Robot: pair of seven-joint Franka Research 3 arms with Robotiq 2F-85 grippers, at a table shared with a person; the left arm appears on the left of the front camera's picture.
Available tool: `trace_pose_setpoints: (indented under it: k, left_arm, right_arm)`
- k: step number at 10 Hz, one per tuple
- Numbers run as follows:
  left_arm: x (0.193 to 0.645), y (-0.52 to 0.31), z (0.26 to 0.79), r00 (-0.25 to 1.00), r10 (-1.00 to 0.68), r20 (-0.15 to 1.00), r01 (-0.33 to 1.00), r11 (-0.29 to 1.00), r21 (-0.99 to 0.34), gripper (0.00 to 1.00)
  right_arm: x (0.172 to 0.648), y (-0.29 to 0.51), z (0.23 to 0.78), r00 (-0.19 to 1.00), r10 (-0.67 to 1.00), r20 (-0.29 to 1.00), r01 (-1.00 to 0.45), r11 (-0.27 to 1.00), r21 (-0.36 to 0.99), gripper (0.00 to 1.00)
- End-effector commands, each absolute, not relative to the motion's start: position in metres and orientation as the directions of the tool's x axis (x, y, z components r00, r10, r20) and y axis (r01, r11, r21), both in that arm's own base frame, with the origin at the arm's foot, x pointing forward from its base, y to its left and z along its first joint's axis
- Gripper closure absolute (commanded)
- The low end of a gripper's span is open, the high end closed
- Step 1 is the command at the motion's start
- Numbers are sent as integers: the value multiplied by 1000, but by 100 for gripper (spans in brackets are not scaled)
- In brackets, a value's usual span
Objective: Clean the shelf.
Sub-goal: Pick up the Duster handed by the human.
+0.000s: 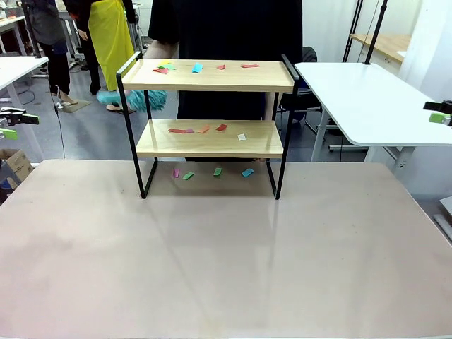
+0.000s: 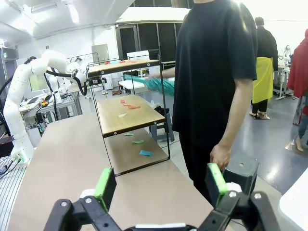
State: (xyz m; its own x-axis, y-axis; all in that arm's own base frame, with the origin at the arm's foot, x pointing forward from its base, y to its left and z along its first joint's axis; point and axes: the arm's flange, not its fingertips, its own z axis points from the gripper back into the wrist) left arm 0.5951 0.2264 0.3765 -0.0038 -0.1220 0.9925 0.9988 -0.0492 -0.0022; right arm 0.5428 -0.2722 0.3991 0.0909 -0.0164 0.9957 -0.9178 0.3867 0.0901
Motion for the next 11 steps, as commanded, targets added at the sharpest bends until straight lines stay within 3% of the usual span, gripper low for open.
trace_pose_setpoints:
  k: [1, 11]
  left_arm:
    - [595, 226, 379, -8, -124, 992, 999, -50, 2, 0]
    - [595, 226, 379, -8, -124, 992, 999, -50, 2, 0]
  right_arm:
    - [543, -272, 401, 86, -16, 996, -918, 387, 86, 0]
    - [543, -272, 401, 86, -16, 996, -918, 387, 86, 0]
